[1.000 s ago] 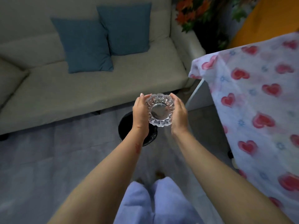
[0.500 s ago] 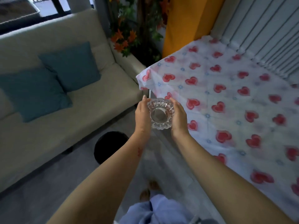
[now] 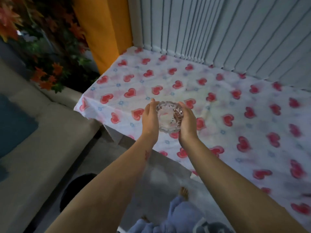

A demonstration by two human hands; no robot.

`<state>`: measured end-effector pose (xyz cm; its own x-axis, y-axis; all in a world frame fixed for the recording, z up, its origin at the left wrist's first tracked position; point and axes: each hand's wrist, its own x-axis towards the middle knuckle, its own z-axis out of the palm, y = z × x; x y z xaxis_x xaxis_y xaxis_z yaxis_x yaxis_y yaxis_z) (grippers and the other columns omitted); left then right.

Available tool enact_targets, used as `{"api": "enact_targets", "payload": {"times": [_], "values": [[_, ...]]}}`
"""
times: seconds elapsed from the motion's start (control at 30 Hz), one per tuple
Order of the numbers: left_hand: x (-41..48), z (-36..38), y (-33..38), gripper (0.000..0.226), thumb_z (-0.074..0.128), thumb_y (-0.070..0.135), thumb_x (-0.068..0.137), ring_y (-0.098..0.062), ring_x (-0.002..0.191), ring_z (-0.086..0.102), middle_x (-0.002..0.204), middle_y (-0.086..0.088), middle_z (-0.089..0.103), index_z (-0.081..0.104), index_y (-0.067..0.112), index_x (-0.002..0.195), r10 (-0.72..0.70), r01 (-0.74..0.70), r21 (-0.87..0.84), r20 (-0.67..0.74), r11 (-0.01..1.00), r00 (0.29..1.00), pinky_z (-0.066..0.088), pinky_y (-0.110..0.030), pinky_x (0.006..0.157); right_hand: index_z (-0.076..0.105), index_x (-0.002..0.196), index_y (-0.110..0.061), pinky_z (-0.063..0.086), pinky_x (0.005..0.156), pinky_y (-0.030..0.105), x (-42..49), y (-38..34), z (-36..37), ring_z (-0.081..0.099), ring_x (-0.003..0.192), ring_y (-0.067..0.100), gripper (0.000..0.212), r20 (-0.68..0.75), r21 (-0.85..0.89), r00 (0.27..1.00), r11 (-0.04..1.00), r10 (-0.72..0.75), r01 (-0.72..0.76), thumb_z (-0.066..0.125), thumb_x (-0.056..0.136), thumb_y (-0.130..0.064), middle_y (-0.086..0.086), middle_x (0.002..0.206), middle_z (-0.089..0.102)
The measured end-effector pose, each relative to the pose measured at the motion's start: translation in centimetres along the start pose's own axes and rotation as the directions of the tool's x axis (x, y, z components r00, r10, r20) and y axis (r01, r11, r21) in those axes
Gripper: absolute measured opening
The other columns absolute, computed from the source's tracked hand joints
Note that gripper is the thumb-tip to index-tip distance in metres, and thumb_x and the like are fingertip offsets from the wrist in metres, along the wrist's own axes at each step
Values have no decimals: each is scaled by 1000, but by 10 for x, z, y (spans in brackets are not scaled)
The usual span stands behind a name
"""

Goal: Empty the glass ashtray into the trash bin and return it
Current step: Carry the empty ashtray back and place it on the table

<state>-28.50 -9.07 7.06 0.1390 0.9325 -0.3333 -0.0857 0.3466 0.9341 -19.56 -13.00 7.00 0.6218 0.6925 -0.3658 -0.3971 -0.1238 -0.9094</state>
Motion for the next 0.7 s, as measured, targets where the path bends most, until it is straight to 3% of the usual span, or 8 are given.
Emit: {"api": "enact_targets", "payload": {"times": [0.1,0.3,0.43,0.57,0.7], "values": [[10,52,-4,46,39,55,98,-25,122,58,130,-5,64,68,25,116,9,-9,11,48,1000,999,45,-49,109,71,117,-15,57,96,49,32,-16,-33,70,109,32,38,-72,43,997,999,2,1,58,89,-38,12,117,74],[38,157,-16,52,39,57,97,-22,121,60,129,-3,67,69,22,121,-22,14,60,141,998,990,44,-47,110,68,113,-14,58,91,41,96,-56,-99,72,98,24,29,-187,56,982,998,-7,18,52,97,-32,7,107,74],[56,217,-24,53,40,60,92,-22,120,61,128,-4,68,71,27,118,-54,40,91,160,995,986,45,-46,110,68,112,-16,55,97,50,152,-56,-142,69,106,28,48,-269,-13,963,1000,-28,25,52,80,-48,8,113,72],[71,260,-42,54,38,64,91,-21,117,63,123,0,71,73,30,113,-77,57,122,175,991,982,46,-45,109,67,111,-10,56,94,57,208,-42,-184,70,104,36,49,-262,-61,965,998,7,-23,54,81,-45,15,112,72],[89,284,-58,65,36,74,83,-20,117,63,123,3,71,72,31,116,-131,107,160,149,981,980,46,-45,109,65,112,-6,59,84,33,214,-60,-190,68,99,26,28,-320,-99,946,995,-43,12,50,98,-26,9,110,69]]}}
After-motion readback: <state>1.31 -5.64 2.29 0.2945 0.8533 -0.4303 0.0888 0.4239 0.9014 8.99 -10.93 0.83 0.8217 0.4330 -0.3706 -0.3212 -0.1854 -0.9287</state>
